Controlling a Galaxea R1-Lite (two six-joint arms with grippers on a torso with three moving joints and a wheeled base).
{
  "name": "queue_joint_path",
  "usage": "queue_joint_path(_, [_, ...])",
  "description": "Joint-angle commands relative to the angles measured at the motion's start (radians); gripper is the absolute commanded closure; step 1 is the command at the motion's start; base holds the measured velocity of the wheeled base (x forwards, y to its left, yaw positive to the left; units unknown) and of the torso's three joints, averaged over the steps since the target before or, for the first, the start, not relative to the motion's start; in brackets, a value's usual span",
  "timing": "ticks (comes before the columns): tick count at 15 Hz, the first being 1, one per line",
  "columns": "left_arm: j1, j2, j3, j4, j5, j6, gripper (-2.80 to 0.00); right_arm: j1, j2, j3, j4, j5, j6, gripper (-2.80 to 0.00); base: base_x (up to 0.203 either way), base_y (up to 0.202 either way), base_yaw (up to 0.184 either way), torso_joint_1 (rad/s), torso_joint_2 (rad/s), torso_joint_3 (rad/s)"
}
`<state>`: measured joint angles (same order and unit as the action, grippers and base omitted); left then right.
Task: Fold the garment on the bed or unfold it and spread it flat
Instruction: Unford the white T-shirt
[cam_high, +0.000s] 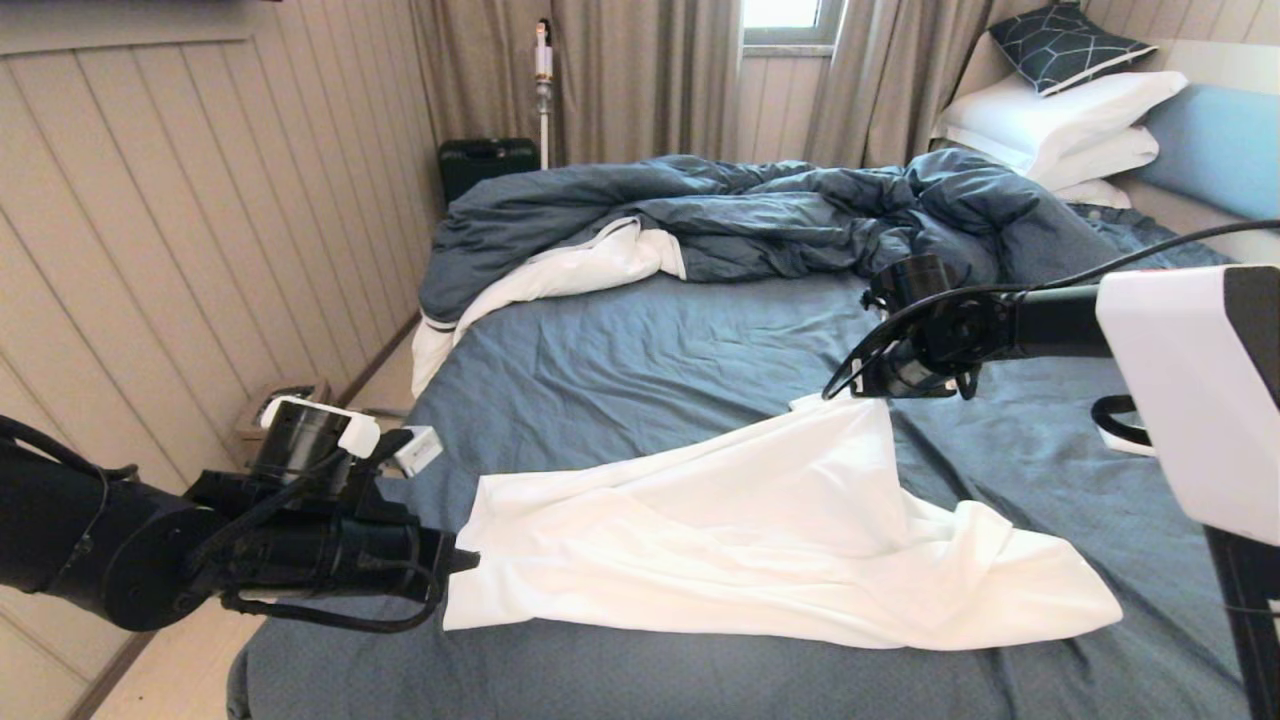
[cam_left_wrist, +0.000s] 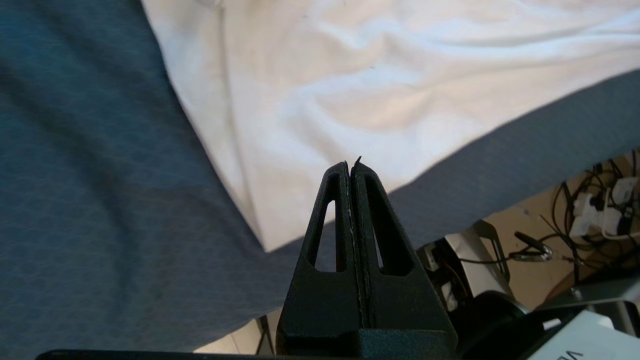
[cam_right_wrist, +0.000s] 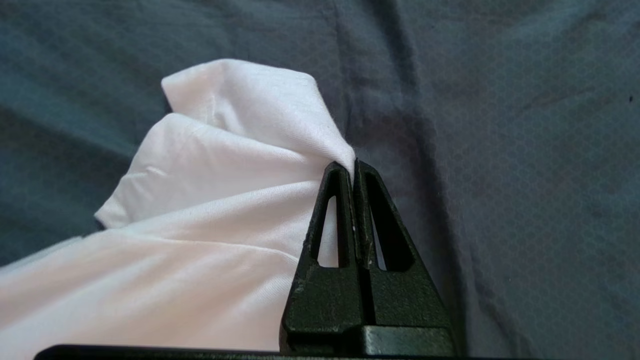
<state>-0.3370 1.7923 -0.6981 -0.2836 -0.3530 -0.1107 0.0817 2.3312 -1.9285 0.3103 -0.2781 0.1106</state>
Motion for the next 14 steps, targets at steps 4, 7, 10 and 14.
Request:
queue_joint_path(4, [0.001,0.001,0.000,-0.002,-0.001,-0.001,0.00,-0.007,0.042,0.002,-0.010,-0.026,-0.002,0.00,0.000,0.000,0.000,0.000,0.00,0.000])
queue_joint_path(7, [0.001,0.001,-0.001,-0.002,-0.001,-0.004,0.00,-0.006,0.027,0.010,-0.008,-0.024,-0.009,-2.80,0.000,0.000,0.000,0.000,0.00,0.000])
queue_joint_path(10, [0.001,0.001,-0.001,-0.002,-0.001,-0.006,0.00,-0.004,-0.028,0.026,-0.007,-0.019,0.008,-2.80,0.000,0.000,0.000,0.000,0.00,0.000])
queue_joint_path(14, [0.001,0.002,-0.001,-0.002,-0.001,-0.007,0.00,-0.001,-0.222,0.149,0.004,0.034,0.052,-2.80,0.000,0.000,0.000,0.000,0.00,0.000])
